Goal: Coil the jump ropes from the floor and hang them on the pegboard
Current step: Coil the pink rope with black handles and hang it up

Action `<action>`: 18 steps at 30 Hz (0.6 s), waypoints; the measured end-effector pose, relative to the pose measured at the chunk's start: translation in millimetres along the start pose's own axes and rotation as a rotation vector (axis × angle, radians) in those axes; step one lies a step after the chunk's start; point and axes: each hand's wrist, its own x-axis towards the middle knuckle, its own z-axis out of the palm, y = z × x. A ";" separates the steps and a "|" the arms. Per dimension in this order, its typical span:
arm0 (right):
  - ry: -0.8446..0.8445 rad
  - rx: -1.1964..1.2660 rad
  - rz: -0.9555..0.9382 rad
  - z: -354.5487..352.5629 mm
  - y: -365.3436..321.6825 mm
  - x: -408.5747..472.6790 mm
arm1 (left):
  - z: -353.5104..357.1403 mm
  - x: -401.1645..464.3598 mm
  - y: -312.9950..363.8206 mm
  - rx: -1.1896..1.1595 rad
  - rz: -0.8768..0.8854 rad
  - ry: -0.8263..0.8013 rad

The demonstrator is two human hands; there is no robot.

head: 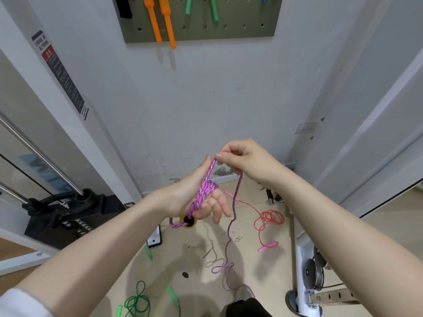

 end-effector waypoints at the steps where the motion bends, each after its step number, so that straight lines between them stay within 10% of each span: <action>1: 0.012 -0.023 0.024 3.1 8.2 0.6 | 2.5 -1.1 2.2 -0.052 0.033 -0.068; 5: -0.230 -0.277 0.111 28.2 31.3 -20.4 | 7.2 -5.2 15.3 -0.372 0.305 -0.093; 13: -0.592 -0.113 0.123 19.4 -17.0 -34.0 | -25.3 11.2 -20.4 -0.122 0.264 0.556; 18: -0.174 0.151 -0.086 2.2 -28.6 -9.0 | -7.7 -2.3 -23.5 0.108 0.105 0.143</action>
